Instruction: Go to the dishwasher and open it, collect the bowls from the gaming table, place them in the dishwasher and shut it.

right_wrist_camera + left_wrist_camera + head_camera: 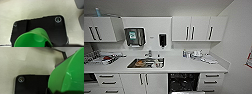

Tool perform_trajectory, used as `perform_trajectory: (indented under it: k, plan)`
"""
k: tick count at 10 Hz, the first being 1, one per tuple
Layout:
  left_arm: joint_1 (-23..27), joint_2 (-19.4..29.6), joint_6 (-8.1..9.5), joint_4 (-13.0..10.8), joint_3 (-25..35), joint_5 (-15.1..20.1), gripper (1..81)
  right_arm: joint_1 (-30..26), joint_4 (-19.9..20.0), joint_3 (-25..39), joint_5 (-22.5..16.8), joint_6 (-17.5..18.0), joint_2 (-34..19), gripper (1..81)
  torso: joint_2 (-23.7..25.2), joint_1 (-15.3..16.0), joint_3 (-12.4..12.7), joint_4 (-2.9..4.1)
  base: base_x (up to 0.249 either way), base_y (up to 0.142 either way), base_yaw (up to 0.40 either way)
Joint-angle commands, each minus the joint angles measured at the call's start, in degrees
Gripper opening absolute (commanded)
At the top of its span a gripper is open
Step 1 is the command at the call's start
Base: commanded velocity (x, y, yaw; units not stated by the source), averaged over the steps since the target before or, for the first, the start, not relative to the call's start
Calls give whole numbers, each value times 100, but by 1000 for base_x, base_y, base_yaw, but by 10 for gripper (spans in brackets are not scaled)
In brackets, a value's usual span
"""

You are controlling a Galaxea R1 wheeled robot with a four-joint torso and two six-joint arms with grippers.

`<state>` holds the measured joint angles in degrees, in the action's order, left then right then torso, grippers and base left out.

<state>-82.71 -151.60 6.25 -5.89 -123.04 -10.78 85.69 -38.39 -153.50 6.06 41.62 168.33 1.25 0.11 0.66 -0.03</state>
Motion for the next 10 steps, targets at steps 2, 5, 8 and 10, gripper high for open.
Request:
perform_trajectory:
  k: [2, 5, 8, 10]
  plan:
    - [322, 130, 16, -70, 105, 146, 10, -336, -20, -3, -184, -5, -60, 10, -2, 2, -2, 0, 152, 0, 0]
    - [330, 130, 16, -70, 105, 146, 10, -337, -20, -3, -184, -5, -51, 10, 13, -11, 2, 0, 152, 0, 0]
    - [330, 130, 16, -70, 105, 146, 10, -337, -20, -3, -184, -5, -51, 10, 11, -11, 2, 0, 152, 0, 0]
    - [321, 130, 16, -70, 105, 155, 10, -337, -20, -3, -184, -5, -51, 10, 11, -9, 2, 0, 153, 0, 0]
